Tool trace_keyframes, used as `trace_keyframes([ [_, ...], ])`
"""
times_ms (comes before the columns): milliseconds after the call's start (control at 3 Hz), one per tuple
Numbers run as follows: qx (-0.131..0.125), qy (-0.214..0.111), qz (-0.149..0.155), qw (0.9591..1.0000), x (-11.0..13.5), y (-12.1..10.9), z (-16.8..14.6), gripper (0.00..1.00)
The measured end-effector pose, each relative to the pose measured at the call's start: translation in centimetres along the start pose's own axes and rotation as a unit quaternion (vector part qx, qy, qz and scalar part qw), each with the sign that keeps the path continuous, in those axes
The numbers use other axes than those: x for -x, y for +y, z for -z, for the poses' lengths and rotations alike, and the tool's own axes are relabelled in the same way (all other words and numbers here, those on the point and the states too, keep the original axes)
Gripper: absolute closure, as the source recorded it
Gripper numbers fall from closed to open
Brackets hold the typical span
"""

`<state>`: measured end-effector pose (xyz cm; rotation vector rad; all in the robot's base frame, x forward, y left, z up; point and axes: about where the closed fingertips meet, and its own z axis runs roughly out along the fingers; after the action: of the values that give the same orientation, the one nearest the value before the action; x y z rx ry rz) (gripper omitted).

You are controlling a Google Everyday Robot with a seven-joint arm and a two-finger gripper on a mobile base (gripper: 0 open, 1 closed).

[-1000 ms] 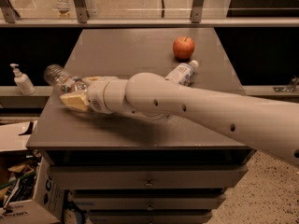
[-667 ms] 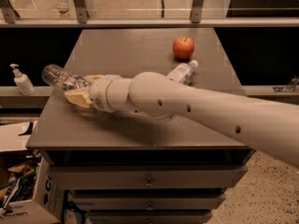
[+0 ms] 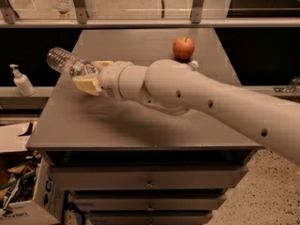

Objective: Move water bottle near apple

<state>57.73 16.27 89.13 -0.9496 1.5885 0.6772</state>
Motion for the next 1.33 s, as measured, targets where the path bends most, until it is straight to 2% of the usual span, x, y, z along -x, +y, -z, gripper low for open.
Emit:
trace_keyframes([
  [333,-0.015,0.0,0.024,0.9996,2.1,-2.5,3.2,1.0],
  [667,-0.047,0.014,0.043,0.9979,2.8,-5.9,7.4,1.0],
  [1000,-0.07,0.033,0.059,0.9952,2.5,-8.8,11.5,1.0],
  [1333,-0.068,0.055,0.074,0.9934,1.0,-10.0,14.8,1.0],
])
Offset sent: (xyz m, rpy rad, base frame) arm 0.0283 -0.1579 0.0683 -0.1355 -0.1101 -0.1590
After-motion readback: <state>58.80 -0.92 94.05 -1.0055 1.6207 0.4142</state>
